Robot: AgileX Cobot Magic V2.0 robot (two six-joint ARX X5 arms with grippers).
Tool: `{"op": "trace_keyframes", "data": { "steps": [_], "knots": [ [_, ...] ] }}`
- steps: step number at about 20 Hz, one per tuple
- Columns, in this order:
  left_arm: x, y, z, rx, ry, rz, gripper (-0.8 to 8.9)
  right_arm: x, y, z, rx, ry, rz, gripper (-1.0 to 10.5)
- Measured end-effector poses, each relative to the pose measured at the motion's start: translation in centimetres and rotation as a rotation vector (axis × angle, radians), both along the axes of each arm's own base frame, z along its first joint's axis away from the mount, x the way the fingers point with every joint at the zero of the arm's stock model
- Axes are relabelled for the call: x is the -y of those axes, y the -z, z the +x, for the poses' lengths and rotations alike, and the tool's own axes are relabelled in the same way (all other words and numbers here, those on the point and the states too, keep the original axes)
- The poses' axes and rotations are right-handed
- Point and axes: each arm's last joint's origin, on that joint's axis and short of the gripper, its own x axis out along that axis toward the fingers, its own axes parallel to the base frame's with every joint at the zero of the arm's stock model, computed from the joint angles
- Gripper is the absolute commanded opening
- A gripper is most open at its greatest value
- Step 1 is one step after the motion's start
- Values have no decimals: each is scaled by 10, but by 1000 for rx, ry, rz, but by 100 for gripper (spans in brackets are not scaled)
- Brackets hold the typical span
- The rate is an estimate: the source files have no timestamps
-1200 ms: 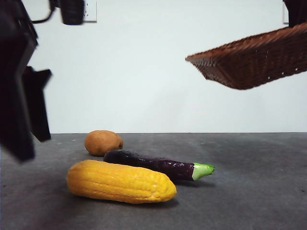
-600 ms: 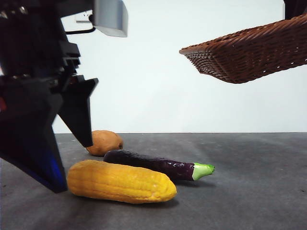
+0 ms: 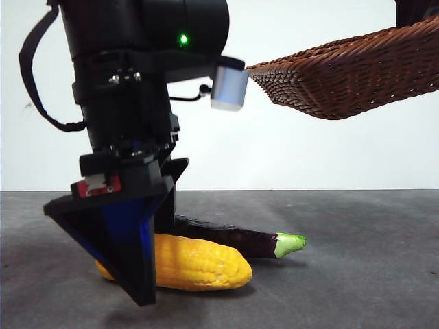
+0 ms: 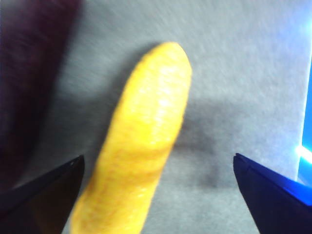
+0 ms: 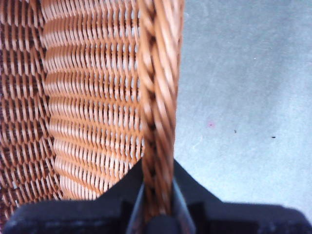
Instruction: Help me put the vegetables on the table into the basket
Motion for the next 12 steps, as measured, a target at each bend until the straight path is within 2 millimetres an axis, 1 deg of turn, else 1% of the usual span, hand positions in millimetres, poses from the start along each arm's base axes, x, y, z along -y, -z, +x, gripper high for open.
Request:
{"op": "trace_keyframes", "data": {
  "steps": [1, 2, 3, 4, 5, 6, 10, 12],
  "knots": [
    [1, 1, 0, -3, 1, 1, 492, 0, 0, 0, 0, 0, 0, -7],
    [1, 2, 0, -4, 1, 1, 401, 0, 0, 0, 0, -1, 0, -7],
    [1, 2, 0, -4, 1, 1, 264, 0, 0, 0, 0, -2, -1, -7],
    [1, 2, 0, -4, 1, 1, 92, 0, 0, 0, 1, -3, -1, -7],
    [1, 2, 0, -5, 1, 1, -23, 0, 0, 0, 1, -3, -1, -7],
    [1, 2, 0, -5, 1, 1, -8, 0, 0, 0, 1, -3, -1, -7],
    [0, 1, 0, -9, -3, 3, -8, 0, 0, 0, 1, -3, -1, -7],
    [-3, -4, -2, -10, -29, -6, -8, 0, 0, 0, 1, -3, -1, -7]
  ]
}}
